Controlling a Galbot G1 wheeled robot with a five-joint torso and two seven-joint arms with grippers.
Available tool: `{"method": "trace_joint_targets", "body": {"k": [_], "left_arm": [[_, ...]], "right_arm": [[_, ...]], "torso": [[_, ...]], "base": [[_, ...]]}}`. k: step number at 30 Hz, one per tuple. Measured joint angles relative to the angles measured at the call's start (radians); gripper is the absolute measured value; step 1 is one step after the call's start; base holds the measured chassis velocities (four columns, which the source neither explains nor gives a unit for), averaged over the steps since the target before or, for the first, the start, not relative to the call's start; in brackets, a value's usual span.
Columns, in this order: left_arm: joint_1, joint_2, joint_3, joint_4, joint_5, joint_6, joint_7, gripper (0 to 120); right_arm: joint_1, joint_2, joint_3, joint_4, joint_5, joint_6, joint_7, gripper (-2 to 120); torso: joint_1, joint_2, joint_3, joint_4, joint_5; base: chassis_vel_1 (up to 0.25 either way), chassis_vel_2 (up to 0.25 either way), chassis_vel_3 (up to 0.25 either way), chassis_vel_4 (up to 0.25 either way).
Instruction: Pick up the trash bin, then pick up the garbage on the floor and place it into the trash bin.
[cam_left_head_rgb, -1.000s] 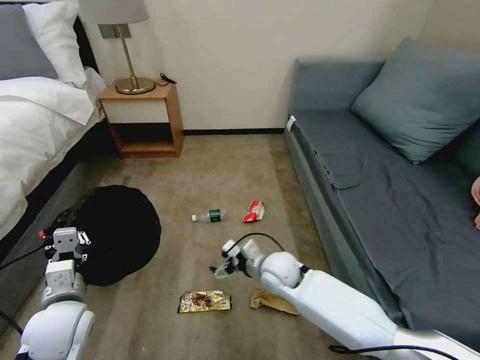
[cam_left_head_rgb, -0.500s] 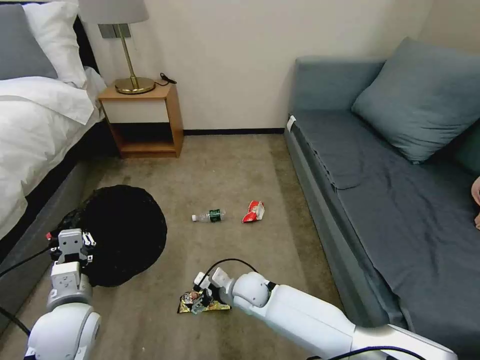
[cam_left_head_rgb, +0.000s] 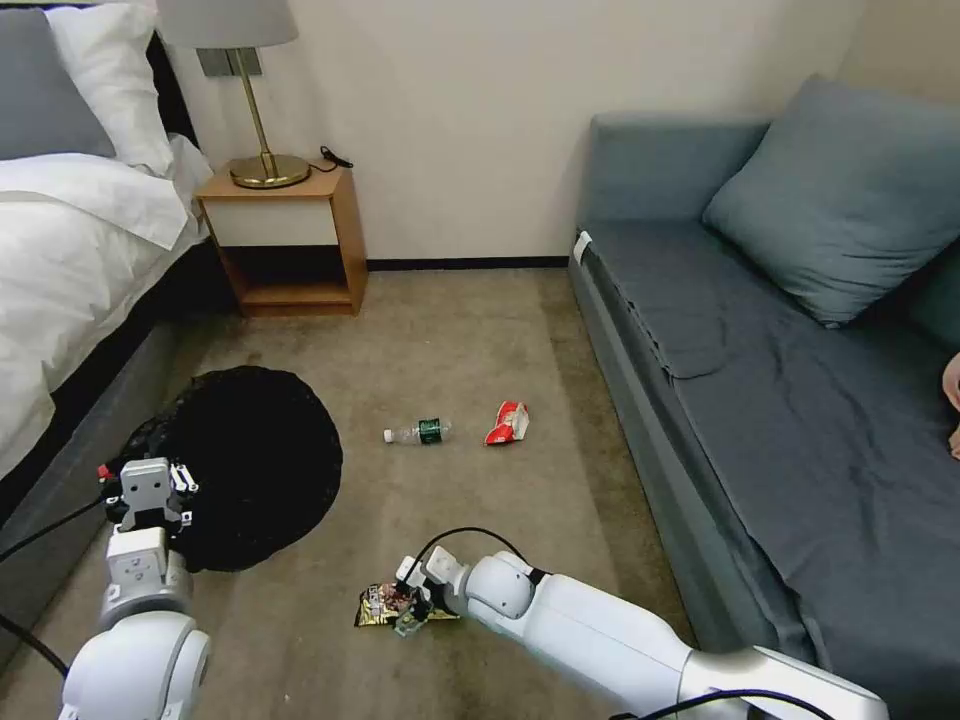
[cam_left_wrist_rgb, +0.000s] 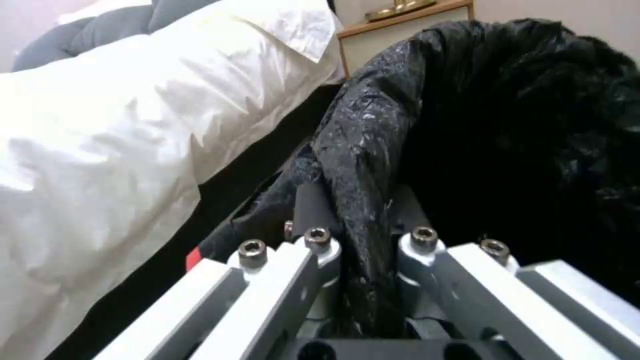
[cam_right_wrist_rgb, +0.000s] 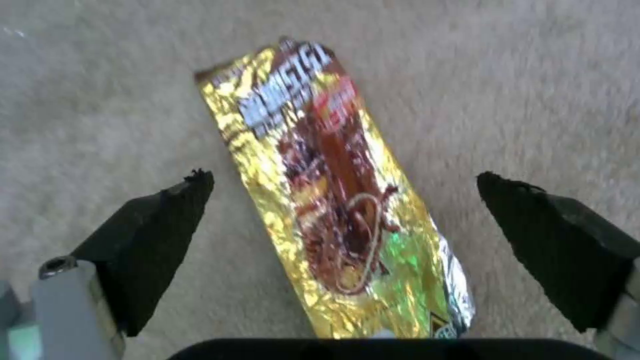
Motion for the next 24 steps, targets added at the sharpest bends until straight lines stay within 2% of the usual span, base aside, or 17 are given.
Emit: {"method": "trace_joint_targets", "body": {"k": [13,24], "left_arm": [[0.002,-0.042,0.004,0.0,0.017,-0.005,0.0,4],[0.003,-0.055,0.004,0.01,0.023,-0.016,0.002,4]], "right_arm": [[-0.007,0.009,-0.002,-0.078,-0.051,0.031,-0.015,100],[-0.005,0.025,0.0,-0.129,-0.084,0.043,-0.023,100]], "torso": [[0.0,0.0,0.0,0.0,0.0],[0.0,0.0,0.0,0.0,0.0]], "base": [[0.0,0.0,0.0,0.0],[0.0,0.0,0.0,0.0]]}}
